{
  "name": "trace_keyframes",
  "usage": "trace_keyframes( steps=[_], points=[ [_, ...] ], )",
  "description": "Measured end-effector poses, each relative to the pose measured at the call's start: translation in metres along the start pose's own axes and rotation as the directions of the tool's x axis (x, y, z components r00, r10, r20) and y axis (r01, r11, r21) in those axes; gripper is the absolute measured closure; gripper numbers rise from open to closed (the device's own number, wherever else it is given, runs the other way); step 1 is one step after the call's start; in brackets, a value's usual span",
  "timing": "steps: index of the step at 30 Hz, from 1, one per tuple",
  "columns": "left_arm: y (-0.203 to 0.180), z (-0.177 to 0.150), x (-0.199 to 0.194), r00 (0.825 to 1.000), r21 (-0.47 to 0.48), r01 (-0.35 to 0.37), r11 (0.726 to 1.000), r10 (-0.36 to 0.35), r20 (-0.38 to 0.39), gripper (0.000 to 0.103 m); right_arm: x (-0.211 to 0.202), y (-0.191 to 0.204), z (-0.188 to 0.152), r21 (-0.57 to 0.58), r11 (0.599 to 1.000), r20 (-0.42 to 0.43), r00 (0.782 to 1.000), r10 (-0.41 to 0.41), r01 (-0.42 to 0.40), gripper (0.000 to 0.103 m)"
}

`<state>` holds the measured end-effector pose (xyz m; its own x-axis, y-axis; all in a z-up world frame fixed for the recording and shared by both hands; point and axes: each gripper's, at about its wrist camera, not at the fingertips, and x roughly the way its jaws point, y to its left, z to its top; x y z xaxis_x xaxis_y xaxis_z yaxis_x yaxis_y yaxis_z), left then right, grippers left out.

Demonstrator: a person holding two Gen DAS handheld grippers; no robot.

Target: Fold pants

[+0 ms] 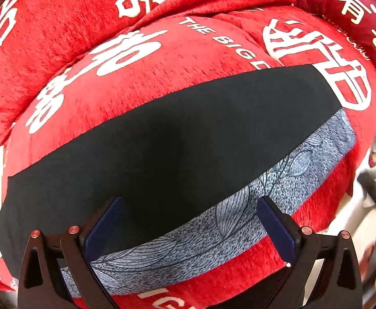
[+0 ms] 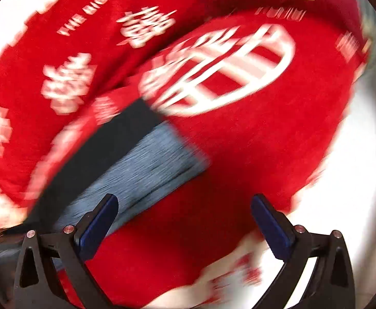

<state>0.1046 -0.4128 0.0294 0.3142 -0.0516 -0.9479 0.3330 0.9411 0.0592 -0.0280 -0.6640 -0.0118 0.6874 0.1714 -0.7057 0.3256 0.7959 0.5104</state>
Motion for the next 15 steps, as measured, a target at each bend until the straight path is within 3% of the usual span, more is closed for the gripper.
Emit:
trace_keyframes(
  steps=[2, 6, 12, 15],
  points=[
    [0.004, -0.005, 0.004, 0.999, -0.052, -0.029, 0.998, 0.028, -0.029, 0.0, 0.007, 0.007, -0.009, -0.032, 0.997, -0.018, 0.998, 0.066, -0.067, 0.0],
    [0.032, -0.014, 0.0, 0.998, -0.212, -0.049, 0.976, 0.041, -0.043, 0.0, 0.029, 0.023, -0.013, -0.069, 0.99, -0.03, 0.992, 0.123, -0.124, 0.0],
    [0.057, -0.022, 0.0, 0.995, -0.295, -0.095, 0.951, 0.087, -0.041, 0.0, 0.045, 0.052, 0.0, -0.136, 0.983, 0.023, 0.991, 0.131, -0.127, 0.0],
    [0.07, -0.024, 0.021, 0.997, -0.318, -0.052, 0.947, 0.031, -0.071, 0.0, 0.057, 0.059, 0.011, -0.161, 0.982, 0.043, 0.994, 0.102, -0.094, 0.0]
  ],
)
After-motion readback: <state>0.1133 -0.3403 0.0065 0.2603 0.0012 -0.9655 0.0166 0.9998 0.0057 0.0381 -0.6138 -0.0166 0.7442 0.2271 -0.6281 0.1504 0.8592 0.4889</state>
